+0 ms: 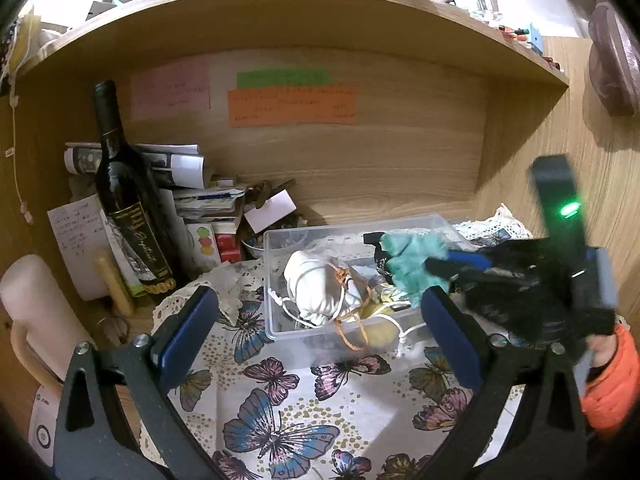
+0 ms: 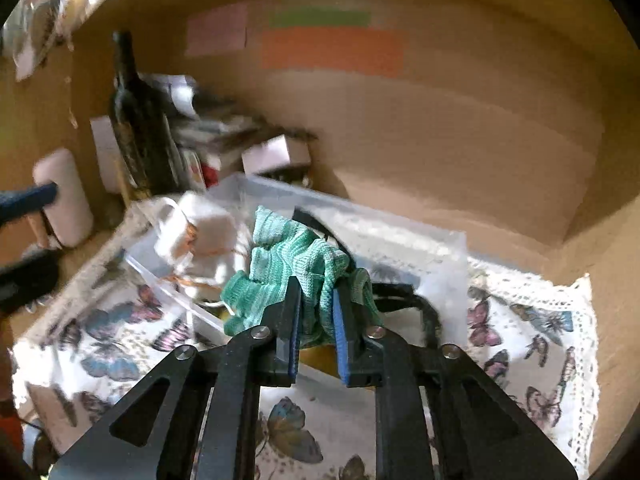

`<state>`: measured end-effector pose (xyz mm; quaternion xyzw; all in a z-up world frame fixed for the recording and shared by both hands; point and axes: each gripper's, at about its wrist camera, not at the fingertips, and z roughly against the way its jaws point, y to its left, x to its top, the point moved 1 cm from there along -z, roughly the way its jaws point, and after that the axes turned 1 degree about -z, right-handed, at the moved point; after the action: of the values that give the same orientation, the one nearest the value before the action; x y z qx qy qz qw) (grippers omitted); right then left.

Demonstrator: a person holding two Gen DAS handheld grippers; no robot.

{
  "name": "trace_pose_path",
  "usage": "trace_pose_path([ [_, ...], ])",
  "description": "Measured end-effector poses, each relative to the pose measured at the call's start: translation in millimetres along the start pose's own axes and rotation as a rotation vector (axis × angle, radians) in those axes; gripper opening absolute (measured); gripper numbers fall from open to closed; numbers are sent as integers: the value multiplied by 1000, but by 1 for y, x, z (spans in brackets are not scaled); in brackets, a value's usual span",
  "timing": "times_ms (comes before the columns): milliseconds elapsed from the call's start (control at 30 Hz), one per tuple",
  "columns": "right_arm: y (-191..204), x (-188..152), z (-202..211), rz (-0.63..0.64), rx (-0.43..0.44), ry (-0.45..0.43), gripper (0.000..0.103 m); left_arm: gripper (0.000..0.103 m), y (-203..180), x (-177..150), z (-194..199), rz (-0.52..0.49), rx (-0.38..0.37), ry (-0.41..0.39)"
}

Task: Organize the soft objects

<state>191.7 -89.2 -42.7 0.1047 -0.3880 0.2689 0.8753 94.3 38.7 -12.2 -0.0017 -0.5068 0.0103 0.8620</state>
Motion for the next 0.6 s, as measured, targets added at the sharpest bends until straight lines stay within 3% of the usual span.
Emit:
trace_pose_path([
  [167, 2, -6, -8, 29, -55, 18, 33, 103, 1, 0, 1, 13, -3, 4],
  [233, -2, -5, 6, 10, -53, -13, 54, 103, 2, 0, 3, 15, -3, 0],
  [300, -6, -6, 22, -4, -48, -46, 61, 103, 2, 2, 6, 18, 2, -11],
  [367, -8, -5, 41, -5, -54, -90, 62, 103, 3, 4, 9, 20, -1, -24],
  [400, -8, -5, 51, -6, -48, -158, 65, 103, 3, 6, 12, 25, -5, -35],
  [500, -13, -8, 90, -29, -31, -242, 81, 103, 2, 11, 21, 37, -15, -63],
  [600, -13, -7, 116, -47, -21, -321, 90, 103, -1, 16, 31, 36, -19, -91],
])
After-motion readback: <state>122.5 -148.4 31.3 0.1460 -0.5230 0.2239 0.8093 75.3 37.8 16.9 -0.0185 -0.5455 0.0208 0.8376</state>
